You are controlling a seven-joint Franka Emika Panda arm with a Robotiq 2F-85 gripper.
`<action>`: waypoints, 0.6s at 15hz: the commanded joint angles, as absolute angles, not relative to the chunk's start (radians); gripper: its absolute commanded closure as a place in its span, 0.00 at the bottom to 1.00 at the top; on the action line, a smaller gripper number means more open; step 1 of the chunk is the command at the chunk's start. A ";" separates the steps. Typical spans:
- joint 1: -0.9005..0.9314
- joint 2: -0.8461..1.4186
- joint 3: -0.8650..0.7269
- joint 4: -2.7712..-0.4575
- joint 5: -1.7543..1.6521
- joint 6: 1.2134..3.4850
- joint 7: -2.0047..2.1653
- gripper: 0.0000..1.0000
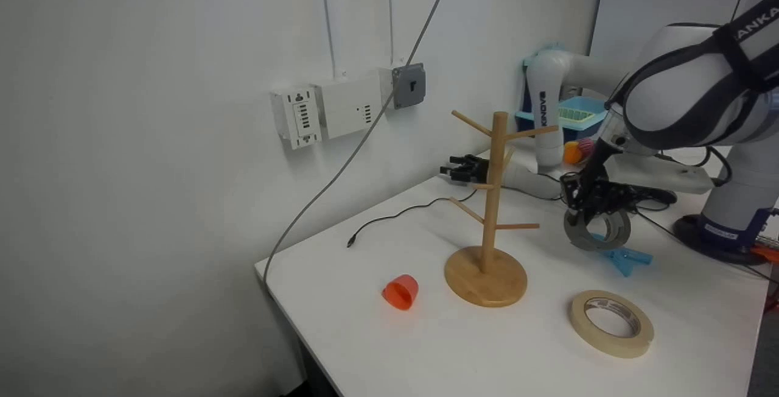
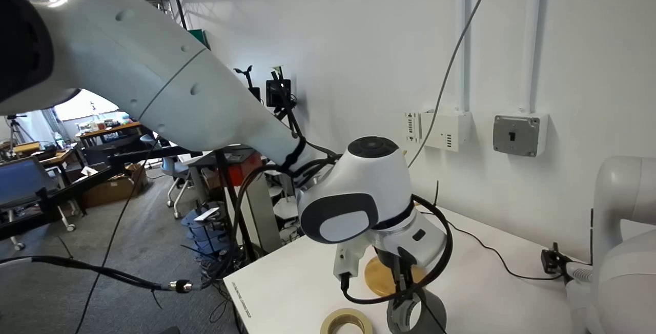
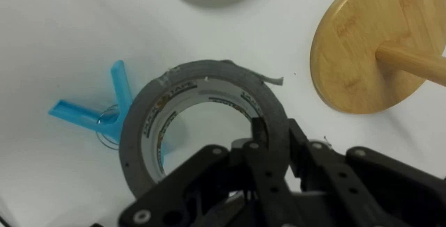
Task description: Remove the peg and gray tape one at a time from the wooden holder and put them on the table
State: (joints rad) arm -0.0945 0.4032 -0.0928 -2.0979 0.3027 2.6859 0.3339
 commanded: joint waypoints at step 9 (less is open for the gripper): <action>-0.197 0.581 -0.053 -1.868 0.442 2.476 0.319 0.95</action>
